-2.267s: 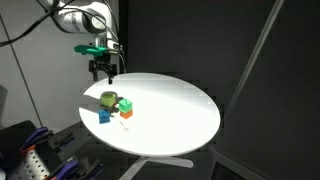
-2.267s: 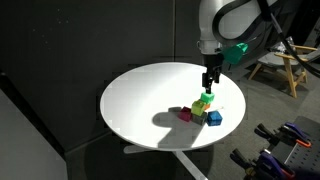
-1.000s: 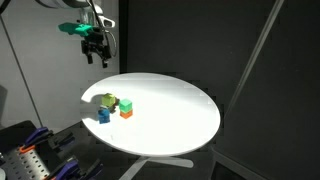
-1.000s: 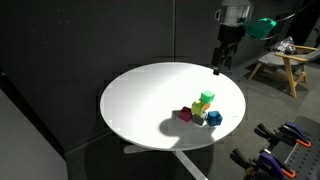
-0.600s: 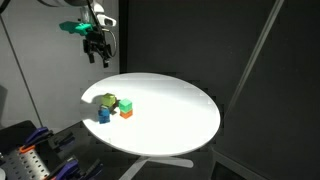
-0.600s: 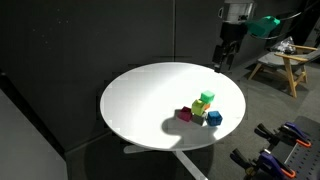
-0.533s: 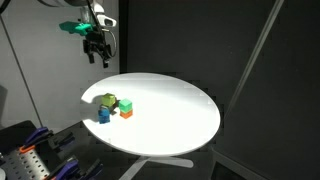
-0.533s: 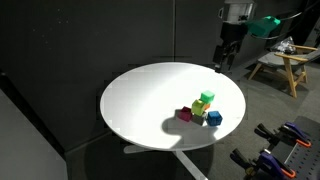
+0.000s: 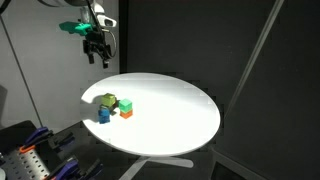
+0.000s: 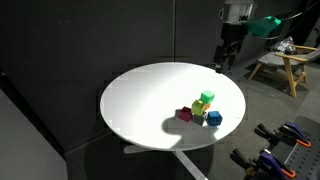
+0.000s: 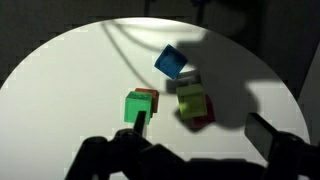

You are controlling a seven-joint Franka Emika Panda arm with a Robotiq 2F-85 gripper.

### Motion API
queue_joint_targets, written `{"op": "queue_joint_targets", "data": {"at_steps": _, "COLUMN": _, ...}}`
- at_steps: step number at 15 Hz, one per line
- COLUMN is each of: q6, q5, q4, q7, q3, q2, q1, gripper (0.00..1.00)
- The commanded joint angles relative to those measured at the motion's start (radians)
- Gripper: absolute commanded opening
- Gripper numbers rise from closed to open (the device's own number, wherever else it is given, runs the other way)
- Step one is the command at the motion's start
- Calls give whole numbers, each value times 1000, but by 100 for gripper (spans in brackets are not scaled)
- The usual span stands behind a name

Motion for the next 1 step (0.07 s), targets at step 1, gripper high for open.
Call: {"op": "queue_joint_targets", "data": {"at_steps": 1, "q6": -2, "q5": 2, "q4": 1, "q7": -1, "q3": 6, "q2": 0, "q1": -6, "gripper": 100}}
